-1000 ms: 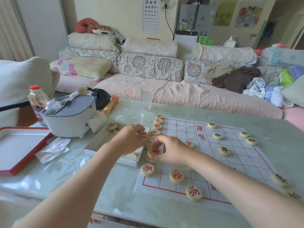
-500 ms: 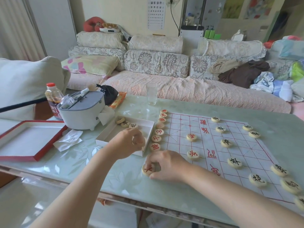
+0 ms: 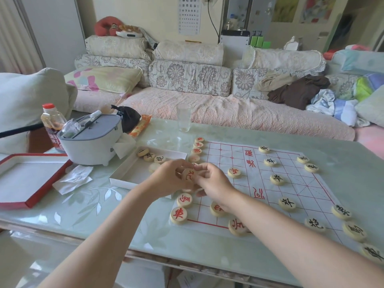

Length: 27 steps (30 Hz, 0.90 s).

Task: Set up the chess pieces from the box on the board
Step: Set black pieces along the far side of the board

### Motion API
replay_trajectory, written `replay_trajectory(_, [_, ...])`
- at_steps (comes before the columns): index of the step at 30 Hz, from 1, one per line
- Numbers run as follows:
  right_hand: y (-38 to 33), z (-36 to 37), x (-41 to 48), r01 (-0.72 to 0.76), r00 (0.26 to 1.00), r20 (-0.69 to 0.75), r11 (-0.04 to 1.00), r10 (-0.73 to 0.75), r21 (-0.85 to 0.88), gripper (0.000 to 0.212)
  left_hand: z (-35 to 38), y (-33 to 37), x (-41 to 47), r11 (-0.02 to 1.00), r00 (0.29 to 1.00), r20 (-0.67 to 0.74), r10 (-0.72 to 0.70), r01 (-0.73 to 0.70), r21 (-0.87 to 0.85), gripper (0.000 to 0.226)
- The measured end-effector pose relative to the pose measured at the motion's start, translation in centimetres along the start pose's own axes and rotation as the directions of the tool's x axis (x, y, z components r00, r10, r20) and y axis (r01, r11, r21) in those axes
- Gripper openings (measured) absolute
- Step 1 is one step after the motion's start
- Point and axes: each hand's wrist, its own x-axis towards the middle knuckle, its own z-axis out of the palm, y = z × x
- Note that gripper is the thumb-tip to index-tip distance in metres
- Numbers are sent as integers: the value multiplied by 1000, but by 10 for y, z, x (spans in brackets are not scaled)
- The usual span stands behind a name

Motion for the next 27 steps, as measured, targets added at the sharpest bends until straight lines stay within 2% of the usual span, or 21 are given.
replay_trajectory(2, [0,-5,4,7,1000,-22,999,-5,49,18,4,5,6,999,999,-20,-33,32,-25,52])
replay_trajectory(5, [2,-12,10,23,998,-68,998,-19,63,17,5,8,16,970,991,-22,-133,125,-208,47])
replay_trajectory(7, [4,-18,14,77,991,-100,994,-85,-74,21,6,10,25,945,986,11,-166,163,-285,38])
replay_trajectory(10, [3,-25,17,187,969,-85,914,-231,-360,26,11,8,36,897,978,19,-208,199,-395,26])
replay_trajectory(13, [2,-31,22,216,962,-72,893,-265,-395,23,16,4,49,872,976,80,-201,216,-439,28])
replay_trajectory(15, [4,-38,29,185,966,-88,892,-241,-413,20,21,3,61,928,985,52,-167,174,-330,24])
replay_trajectory(17, [8,-48,42,143,967,-111,852,-228,-503,20,24,-1,73,996,994,-57,-89,89,-4,26])
replay_trajectory(18, [11,-54,52,126,964,-128,823,-234,-554,21,24,-2,77,975,995,-98,-13,34,222,29])
replay_trajectory(19, [12,-61,63,102,959,-152,796,-237,-596,22,24,-5,80,911,991,-106,81,-30,411,32])
replay_trajectory(20, [13,-68,73,68,956,-181,773,-232,-631,23,24,-7,82,841,984,-87,157,-87,533,34])
replay_trajectory(22, [15,-83,95,-20,948,-245,730,-204,-683,24,22,-13,86,776,985,-30,172,-117,620,38])
replay_trajectory(27, [23,-108,149,-124,938,-302,645,-173,-754,24,24,-24,98,731,993,41,110,-109,674,50])
